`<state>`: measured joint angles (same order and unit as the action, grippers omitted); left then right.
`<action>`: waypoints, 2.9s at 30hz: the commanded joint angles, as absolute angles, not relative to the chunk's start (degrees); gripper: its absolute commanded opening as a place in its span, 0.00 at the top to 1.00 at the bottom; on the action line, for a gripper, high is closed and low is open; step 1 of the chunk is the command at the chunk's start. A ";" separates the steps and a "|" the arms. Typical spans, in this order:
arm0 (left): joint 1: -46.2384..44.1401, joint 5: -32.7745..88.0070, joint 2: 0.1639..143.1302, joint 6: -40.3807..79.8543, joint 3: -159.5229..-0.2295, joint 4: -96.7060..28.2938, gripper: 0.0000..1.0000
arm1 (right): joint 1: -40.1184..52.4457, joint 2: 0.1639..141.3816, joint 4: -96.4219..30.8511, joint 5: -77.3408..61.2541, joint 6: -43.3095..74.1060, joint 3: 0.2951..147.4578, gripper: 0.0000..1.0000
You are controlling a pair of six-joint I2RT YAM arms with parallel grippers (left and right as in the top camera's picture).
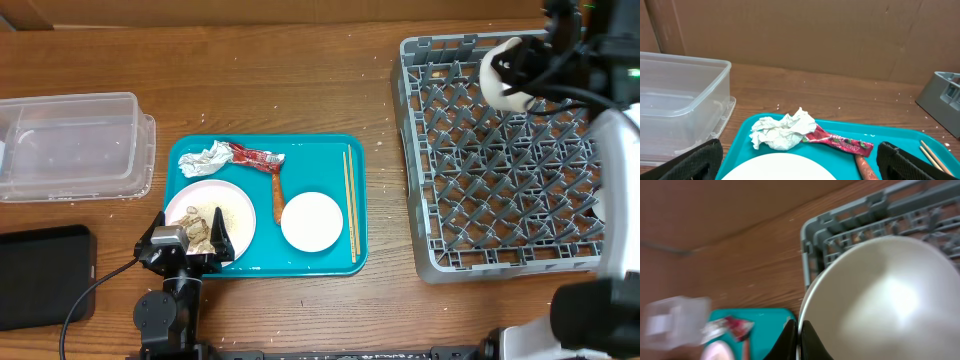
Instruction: Sort waste into correct bins and load items into the dishwasher
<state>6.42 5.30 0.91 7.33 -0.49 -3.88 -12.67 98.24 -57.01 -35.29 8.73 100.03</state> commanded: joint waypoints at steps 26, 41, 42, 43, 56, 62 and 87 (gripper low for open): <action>6.63 5.41 0.36 7.73 -0.27 -4.01 0.00 | -34.11 114.34 -51.46 -57.14 9.26 94.21 0.80; 6.63 5.41 0.36 7.73 -0.27 -4.01 0.00 | -34.04 101.51 -84.82 -20.84 12.45 120.51 0.14; 6.63 5.41 0.36 7.73 -0.27 -4.01 0.00 | -32.86 100.22 -85.65 -19.68 12.45 120.51 0.12; 6.63 5.41 0.36 7.73 -0.27 -3.99 0.00 | -31.75 99.50 -86.28 -18.94 12.45 120.51 0.11; 6.63 5.41 0.36 7.73 -0.27 -3.99 0.00 | 0.64 104.53 -88.36 -6.33 18.35 119.52 0.00; 6.63 5.41 0.36 7.73 -0.27 -4.01 0.00 | 21.34 108.18 -84.64 -12.34 14.04 113.43 0.01; 6.63 5.41 0.36 7.73 -0.27 -3.99 0.00 | 46.50 125.95 -61.01 -8.01 43.57 101.89 0.28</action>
